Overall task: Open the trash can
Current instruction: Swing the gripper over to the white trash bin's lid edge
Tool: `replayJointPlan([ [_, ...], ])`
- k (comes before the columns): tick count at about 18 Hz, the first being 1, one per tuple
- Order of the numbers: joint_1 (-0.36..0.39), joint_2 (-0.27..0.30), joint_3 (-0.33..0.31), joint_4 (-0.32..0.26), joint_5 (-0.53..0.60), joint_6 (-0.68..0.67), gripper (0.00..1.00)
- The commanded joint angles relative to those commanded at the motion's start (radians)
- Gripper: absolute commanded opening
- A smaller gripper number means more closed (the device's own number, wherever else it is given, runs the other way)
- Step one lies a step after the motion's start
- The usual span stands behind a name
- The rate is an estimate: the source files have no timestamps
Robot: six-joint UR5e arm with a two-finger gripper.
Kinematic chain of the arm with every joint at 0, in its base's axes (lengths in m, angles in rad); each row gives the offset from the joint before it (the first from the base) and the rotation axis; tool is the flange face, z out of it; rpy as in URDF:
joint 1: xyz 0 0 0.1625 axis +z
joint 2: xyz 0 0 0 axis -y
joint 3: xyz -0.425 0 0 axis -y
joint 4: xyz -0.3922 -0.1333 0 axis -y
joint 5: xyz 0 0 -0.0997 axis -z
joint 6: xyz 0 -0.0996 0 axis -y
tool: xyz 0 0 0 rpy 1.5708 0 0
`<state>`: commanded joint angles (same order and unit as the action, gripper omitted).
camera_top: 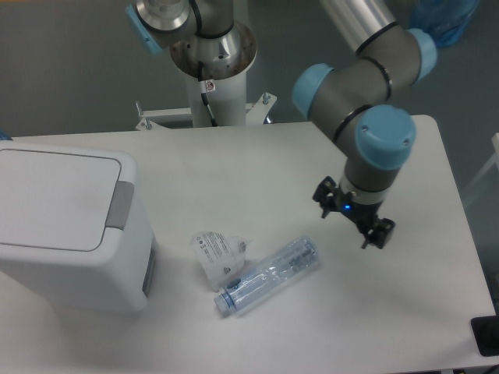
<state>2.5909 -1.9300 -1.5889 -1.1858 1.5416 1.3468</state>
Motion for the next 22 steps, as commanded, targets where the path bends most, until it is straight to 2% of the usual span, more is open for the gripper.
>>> replayJointPlan([
  [4,-0.002,0.078,-0.066,-0.023,0.006,-0.017,1.0],
  [11,-0.012,0.092,-0.053,-0.025,-0.008,-0.141,1.0],
  [16,-0.028,0.097,0.013,-0.026,-0.197,-0.348,1.0],
  [22,-0.09,0.166,0.024,-0.037,-0.435,-0.63,1.0],
])
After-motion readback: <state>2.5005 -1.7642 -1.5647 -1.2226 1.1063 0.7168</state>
